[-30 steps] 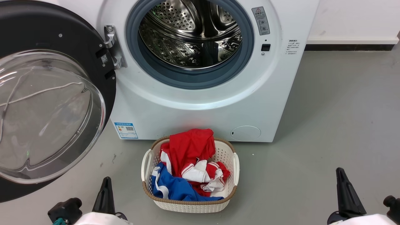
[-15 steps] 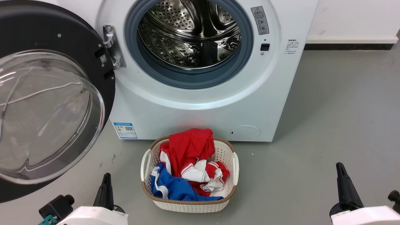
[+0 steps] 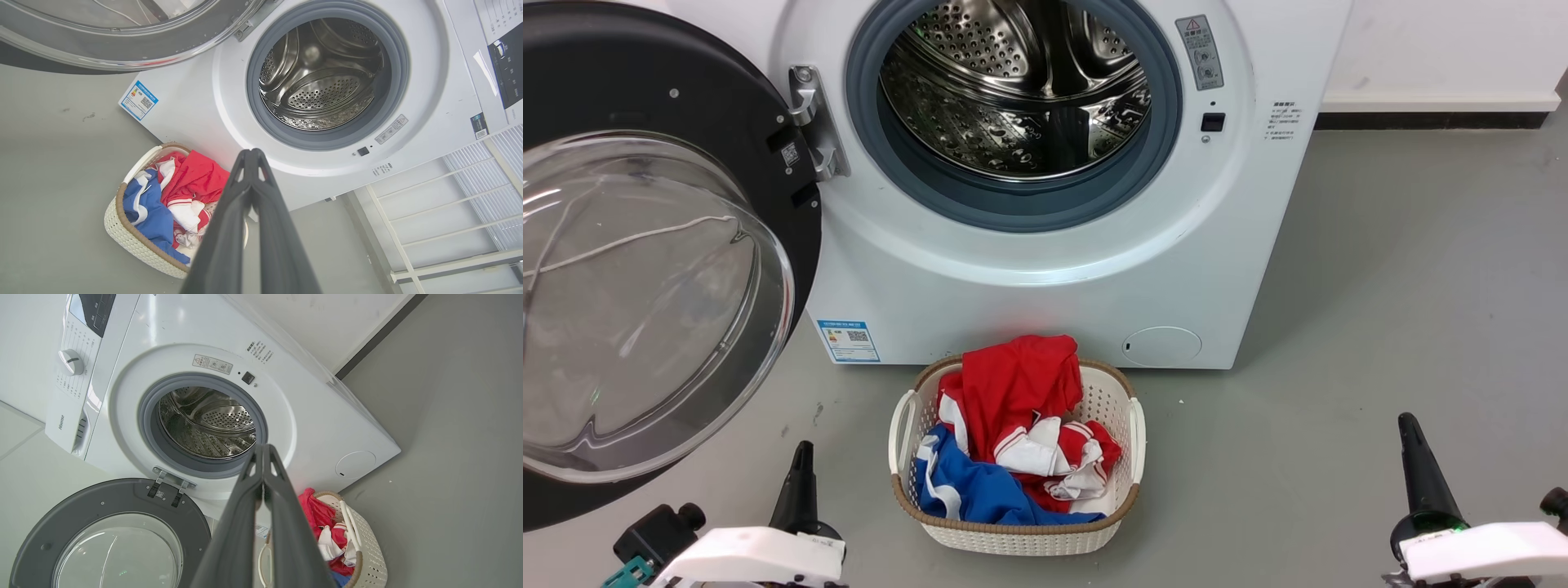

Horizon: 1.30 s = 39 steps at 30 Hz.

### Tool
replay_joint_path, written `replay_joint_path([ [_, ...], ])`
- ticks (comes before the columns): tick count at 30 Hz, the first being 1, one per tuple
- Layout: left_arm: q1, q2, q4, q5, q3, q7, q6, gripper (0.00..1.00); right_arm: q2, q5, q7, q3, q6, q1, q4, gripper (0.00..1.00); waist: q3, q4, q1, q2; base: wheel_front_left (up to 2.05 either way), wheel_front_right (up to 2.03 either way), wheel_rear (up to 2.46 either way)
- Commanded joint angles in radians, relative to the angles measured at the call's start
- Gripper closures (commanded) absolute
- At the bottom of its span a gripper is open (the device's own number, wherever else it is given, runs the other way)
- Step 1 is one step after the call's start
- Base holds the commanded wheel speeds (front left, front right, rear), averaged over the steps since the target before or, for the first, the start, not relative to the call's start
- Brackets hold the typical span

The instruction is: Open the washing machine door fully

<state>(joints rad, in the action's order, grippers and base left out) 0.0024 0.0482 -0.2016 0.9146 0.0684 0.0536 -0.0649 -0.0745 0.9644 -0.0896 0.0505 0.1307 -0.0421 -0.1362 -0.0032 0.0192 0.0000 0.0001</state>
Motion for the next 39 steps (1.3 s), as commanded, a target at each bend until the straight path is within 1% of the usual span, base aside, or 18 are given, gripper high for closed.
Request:
replay_joint_path([
  [1, -0.026, 0.002, 0.007, 0.031, 0.004, -0.007, -0.007, 1.00, -0.009, 0.032, 0.006, 0.001, 0.000, 0.025, 0.002, 1.00, 0.000, 0.000, 0.0000, -0.0001, 0.00, 0.00, 0.00],
  [24, -0.061, 0.003, -0.012, 0.279, 0.021, -0.068, -0.030, 1.00, -0.009, 0.275, 0.067, 0.008, 0.000, 0.075, -0.038, 1.00, 0.002, -0.006, 0.0000, -0.0001, 0.00, 0.00, 0.00],
  [39, -0.081, 0.003, -0.023, 0.422, 0.030, -0.104, -0.043, 1.00, -0.008, 0.414, 0.104, 0.014, 0.000, 0.102, -0.062, 1.00, 0.003, -0.010, 0.0000, -0.0001, 0.00, 0.00, 0.00],
])
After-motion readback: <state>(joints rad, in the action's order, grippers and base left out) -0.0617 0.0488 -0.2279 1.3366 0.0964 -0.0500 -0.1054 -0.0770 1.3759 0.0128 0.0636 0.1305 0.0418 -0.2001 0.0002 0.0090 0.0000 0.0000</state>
